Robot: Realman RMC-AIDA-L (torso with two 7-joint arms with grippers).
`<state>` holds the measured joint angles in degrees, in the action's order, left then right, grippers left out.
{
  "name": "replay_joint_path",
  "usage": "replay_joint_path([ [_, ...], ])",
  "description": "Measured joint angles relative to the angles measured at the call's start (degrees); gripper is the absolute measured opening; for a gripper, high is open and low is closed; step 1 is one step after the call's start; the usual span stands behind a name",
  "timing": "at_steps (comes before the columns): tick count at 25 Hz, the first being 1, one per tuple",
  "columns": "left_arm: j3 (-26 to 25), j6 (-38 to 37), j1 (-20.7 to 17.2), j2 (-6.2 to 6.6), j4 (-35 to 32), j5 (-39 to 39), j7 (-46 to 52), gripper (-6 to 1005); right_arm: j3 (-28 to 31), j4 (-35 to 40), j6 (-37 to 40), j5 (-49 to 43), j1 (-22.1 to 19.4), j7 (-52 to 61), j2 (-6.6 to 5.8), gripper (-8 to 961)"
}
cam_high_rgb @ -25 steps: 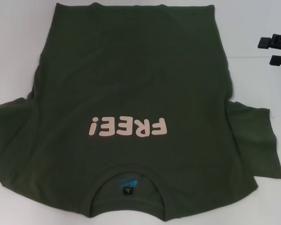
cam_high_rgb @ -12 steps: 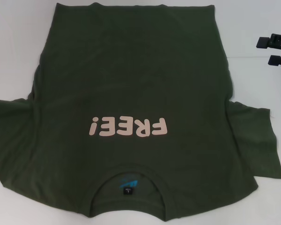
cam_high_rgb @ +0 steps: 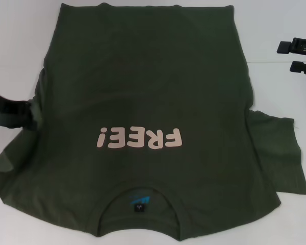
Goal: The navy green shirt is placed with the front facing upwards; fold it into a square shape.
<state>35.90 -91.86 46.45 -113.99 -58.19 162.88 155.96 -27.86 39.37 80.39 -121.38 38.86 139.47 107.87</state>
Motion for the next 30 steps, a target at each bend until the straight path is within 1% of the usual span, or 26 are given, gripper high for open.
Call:
replay_joint_path([
  [3, -0.3, 1.6, 2.1, 0.40, 3.9, 0.0, 0.9, 2, -0.1, 0.0, 0.0, 0.0, 0.0, 0.0, 0.07, 926],
  [5, -0.4, 2.9, 3.1, 0.46, 5.7, 0.0, 1.4, 2, -0.2, 0.0, 0.0, -0.1, 0.0, -0.1, 0.11, 926],
  [7, -0.4, 3.8, 3.5, 0.34, 6.4, 0.0, 1.7, 2, -0.2, -0.1, 0.0, -0.1, 0.0, -0.1, 0.13, 926],
  [9, -0.3, 6.6, 4.1, -0.27, 7.9, 0.0, 2.6, 2, -0.2, -0.1, 0.0, -0.2, 0.0, -0.1, 0.14, 926],
  [13, -0.3, 9.0, 4.5, -0.97, 8.7, -0.1, 3.4, 2, -0.2, -0.1, 0.0, -0.2, -0.1, 0.0, 0.20, 927],
  [16, -0.2, 10.8, 4.7, -1.15, 9.8, -0.4, 3.9, 2, -0.2, -0.1, 0.0, -0.3, -0.3, 0.0, 0.24, 927],
  [20, 0.0, 11.3, 5.0, -1.15, 10.9, -1.3, 2.7, 3, -0.2, -0.1, 0.0, -0.3, -0.4, 0.1, 0.24, 927],
  [23, 0.2, 11.4, 5.1, -2.16, 10.5, -3.5, -3.2, 85, -0.2, -0.3, -0.2, -0.4, -0.4, 0.0, 0.24, 927],
  [25, 0.2, 11.4, 4.8, -3.22, 9.8, -7.4, -8.8, 140, -0.2, -0.6, -0.3, -0.4, -0.4, -0.2, 0.24, 927],
  [27, 0.1, 11.1, 4.1, -3.90, 9.3, -11.7, -14.4, 191, -0.3, -0.7, -0.3, -0.4, -0.4, -0.3, 0.23, 927],
  [28, 0.1, 10.7, 3.5, -4.13, 9.0, -14.0, -17.0, 214, -0.4, -0.7, -0.3, -0.4, -0.4, -0.4, 0.20, 927],
  [30, 0.1, 10.2, 2.3, -4.31, 7.8, -16.6, -19.2, 261, -0.7, -0.7, -0.2, -0.4, -0.4, -0.6, 0.07, 927],
])
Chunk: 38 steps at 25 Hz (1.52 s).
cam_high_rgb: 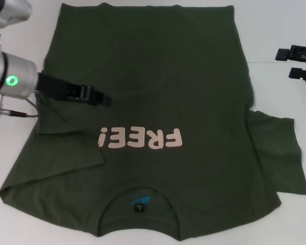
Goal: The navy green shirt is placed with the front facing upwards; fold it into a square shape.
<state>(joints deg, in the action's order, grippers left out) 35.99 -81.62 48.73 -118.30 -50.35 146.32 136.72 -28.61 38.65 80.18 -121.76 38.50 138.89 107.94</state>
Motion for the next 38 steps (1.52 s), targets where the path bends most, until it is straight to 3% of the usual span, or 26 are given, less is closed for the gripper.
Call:
replay_joint_path([
  [5, -0.4, -2.7, -6.4, 0.14, -5.5, -6.6, -2.0, 379, -0.3, 0.0, 0.4, -0.1, -0.3, -2.8, -0.24, 927],
  [9, -0.4, -8.1, -13.3, 0.22, -7.6, -13.8, -10.7, 511, -0.3, 0.1, 1.2, -0.1, -0.8, -6.9, -0.28, 927],
  [11, -0.3, -11.8, -17.4, -0.63, -8.4, -16.7, -21.0, 596, -0.3, 0.3, 2.1, 0.0, -1.2, -9.1, -0.28, 927],
  [14, -0.2, -15.8, -23.0, -3.59, -10.9, -18.6, -35.8, 676, -0.3, 0.6, 3.3, 0.1, -1.6, -10.4, -0.38, 926],
  [17, -0.4, -16.0, -26.1, -5.53, -13.6, -19.8, -40.9, 733, -0.5, 0.7, 4.6, -0.4, -1.7, -10.1, -1.13, 926],
  [28, -0.6, -13.7, -26.0, -5.44, -12.2, -20.8, -33.4, 734, -0.4, 6.4, 15.8, -14.0, -3.7, 0.2, -2.65, 926],
  [33, -0.3, -11.0, -25.4, -5.44, -10.1, -20.8, -33.2, 734, 0.1, 6.7, 14.4, -17.6, -5.9, 5.3, -3.14, 926],
  [38, -0.1, -10.0, -25.3, -5.55, -9.7, -20.9, -33.0, 734, 0.3, 5.8, 11.1, -18.6, -7.0, 5.4, -2.74, 926],
])
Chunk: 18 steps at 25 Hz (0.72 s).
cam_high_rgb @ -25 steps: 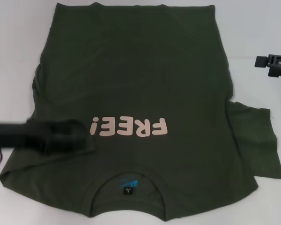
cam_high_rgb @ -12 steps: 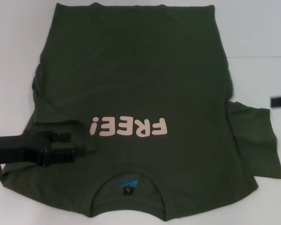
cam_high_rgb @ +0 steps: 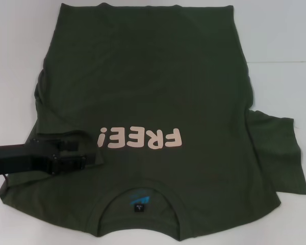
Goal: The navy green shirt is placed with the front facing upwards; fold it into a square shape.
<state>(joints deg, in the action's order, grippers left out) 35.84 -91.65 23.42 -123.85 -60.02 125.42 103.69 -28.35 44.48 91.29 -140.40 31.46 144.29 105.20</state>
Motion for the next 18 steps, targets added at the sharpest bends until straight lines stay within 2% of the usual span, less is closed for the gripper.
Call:
replay_joint_path([
  [9, -0.3, 0.0, 0.0, -0.15, 0.0, 0.0, 0.9, 733, -0.5, -4.4, -6.1, -0.2, 0.7, -0.7, 0.78, 927],
  [18, -0.4, 0.4, 0.0, -0.16, 0.1, -0.2, 0.9, 735, -2.7, -8.8, -11.5, -0.2, 3.0, -0.6, 1.64, 927],
])
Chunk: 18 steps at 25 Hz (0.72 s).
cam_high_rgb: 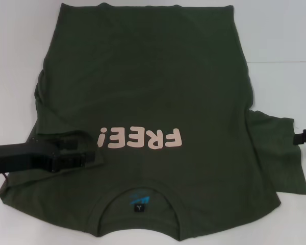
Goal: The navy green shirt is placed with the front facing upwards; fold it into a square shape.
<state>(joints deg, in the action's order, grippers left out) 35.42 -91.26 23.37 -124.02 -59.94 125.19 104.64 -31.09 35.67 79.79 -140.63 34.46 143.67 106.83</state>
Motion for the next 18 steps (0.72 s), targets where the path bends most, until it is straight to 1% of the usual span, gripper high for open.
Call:
replay_joint_path([
  [5, 0.0, 0.3, 0.0, 0.00, 0.0, -0.3, 0.0, 734, -2.6, -0.7, -2.4, 0.0, 1.0, 0.3, 0.64, 926],
  [8, 0.0, 0.5, 0.0, 0.00, 0.0, -0.4, 0.0, 734, -2.9, -0.7, -3.3, 0.0, 1.6, 0.1, 1.24, 926],
  [13, 0.0, 1.4, 0.2, 0.00, 0.0, -0.4, 0.0, 734, -3.1, -0.8, -3.7, 0.0, 1.8, 0.0, 1.84, 926],
  [18, 0.0, 1.7, 0.2, 0.09, 0.0, -0.4, 0.0, 734, -3.8, -0.8, -3.9, 0.0, 1.9, 0.3, 1.88, 927],
])
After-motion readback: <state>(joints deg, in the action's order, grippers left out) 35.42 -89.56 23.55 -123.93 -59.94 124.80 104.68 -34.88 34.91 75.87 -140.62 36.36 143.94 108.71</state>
